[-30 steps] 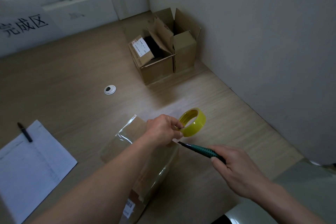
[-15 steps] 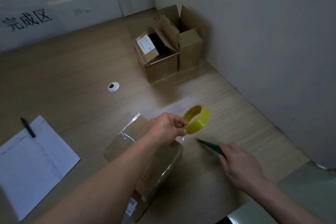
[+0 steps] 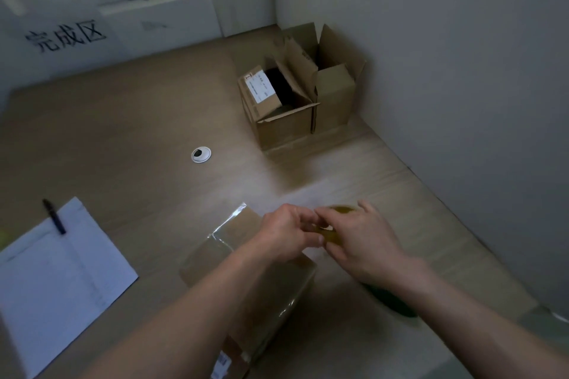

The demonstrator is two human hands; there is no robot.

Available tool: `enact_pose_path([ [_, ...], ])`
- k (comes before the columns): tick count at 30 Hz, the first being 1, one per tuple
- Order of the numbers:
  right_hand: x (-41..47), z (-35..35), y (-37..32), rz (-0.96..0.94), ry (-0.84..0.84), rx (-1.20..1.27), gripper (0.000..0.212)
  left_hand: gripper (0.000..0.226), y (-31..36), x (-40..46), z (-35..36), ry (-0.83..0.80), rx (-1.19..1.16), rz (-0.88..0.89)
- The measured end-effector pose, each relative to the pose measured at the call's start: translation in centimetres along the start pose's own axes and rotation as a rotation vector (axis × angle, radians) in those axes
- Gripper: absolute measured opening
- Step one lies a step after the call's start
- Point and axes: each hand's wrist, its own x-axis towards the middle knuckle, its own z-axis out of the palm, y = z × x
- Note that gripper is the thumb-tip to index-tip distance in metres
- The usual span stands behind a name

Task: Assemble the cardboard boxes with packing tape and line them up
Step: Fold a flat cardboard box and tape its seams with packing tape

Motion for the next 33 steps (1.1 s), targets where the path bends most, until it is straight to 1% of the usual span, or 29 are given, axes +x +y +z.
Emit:
enact_pose_path([
  [2, 0.4, -0.1, 0.0, 0.007, -0.021, 0.098, 0.04, 0.026, -0.3, 0.1, 0.1, 0.021, 0.005, 0.032],
  [4, 1.2, -0.1, -0.1, 0.056, -0.099, 0.139, 0.043, 0.023, -0.6, 0.2, 0.3, 0.075, 0.011, 0.051],
  [5, 1.8, 0.1, -0.2, 0.072, -0.145, 0.13, 0.04, 0.026, -0.7, 0.1, 0.5, 0.121, 0.021, 0.058],
  [7, 2.9, 0.5, -0.2, 0.086, -0.214, 0.115, 0.027, 0.036, -0.9, 0.0, 0.8, 0.233, 0.018, 0.081],
  [9, 3.8, 0.6, 0.0, 0.08, -0.266, 0.139, 0.013, 0.038, -0.6, -0.3, 0.7, 0.282, 0.007, 0.098],
  [10, 4.2, 0.6, 0.2, 0.079, -0.279, 0.163, 0.009, 0.035, -0.5, -0.6, 0.6, 0.304, 0.06, 0.131],
  [12, 5.0, 0.7, 1.0, 0.102, -0.267, 0.253, 0.01, 0.024, -0.6, -1.5, 0.8, 0.432, 0.303, 0.198],
  [13, 5.5, 1.0, 1.6, 0.133, -0.231, 0.307, 0.014, 0.035, -1.0, -2.1, 1.5, 0.51, 0.453, 0.175],
  [14, 5.8, 1.4, 2.1, 0.176, -0.176, 0.358, 0.019, 0.051, -1.3, -2.9, 2.4, 0.551, 0.573, 0.095],
  [15, 6.1, 1.9, 2.6, 0.232, -0.111, 0.417, 0.025, 0.06, -1.3, -3.7, 3.5, 0.539, 0.626, -0.02],
  [16, 6.1, 2.5, 2.7, 0.291, -0.041, 0.489, 0.03, 0.061, -1.2, -4.4, 4.6, 0.524, 0.658, -0.113],
  [17, 6.0, 3.1, 2.6, 0.347, 0.031, 0.577, 0.032, 0.056, -1.1, -4.8, 5.4, 0.487, 0.669, -0.189],
  [19, 5.6, 4.1, 1.7, 0.397, 0.135, 0.736, 0.03, 0.044, -0.5, -4.6, 6.2, 0.438, 0.594, -0.328],
  [20, 5.3, 4.6, 1.2, 0.397, 0.156, 0.787, 0.029, 0.039, 0.0, -4.2, 6.2, 0.446, 0.556, -0.384],
  [22, 4.8, 5.5, 0.2, 0.368, 0.161, 0.874, 0.027, 0.032, 0.7, -3.7, 6.2, 0.503, 0.512, -0.441],
  [24, 4.4, 6.2, -0.7, 0.333, 0.159, 0.955, 0.026, 0.026, 0.3, -3.3, 6.6, 0.618, 0.461, -0.408],
  [26, 3.7, 7.0, -1.3, 0.341, 0.148, 1.01, 0.024, 0.03, -0.3, -3.3, 6.7, 0.752, 0.355, -0.317],
  [29, 2.8, 7.6, -2.2, 0.372, 0.173, 1.058, 0.022, 0.041, -1.3, -5.8, 5.8, 0.957, 0.081, -0.07],
  [30, 2.5, 7.6, -2.7, 0.373, 0.185, 1.048, 0.021, 0.044, -1.9, -7.4, 5.8, 1.024, 0.077, -0.006],
  [31, 2.3, 7.7, -3.3, 0.379, 0.194, 1.022, 0.02, 0.05, -2.9, -9.1, 6.3, 1.084, 0.124, 0.014],
  [32, 1.9, 7.9, -3.9, 0.385, 0.202, 0.99, 0.019, 0.058, -4.2, -11.0, 7.1, 1.122, 0.177, -0.016],
  [33, 1.5, 8.2, -4.6, 0.386, 0.21, 0.962, 0.018, 0.066, -5.5, -12.6, 8.0, 1.144, 0.198, -0.09],
])
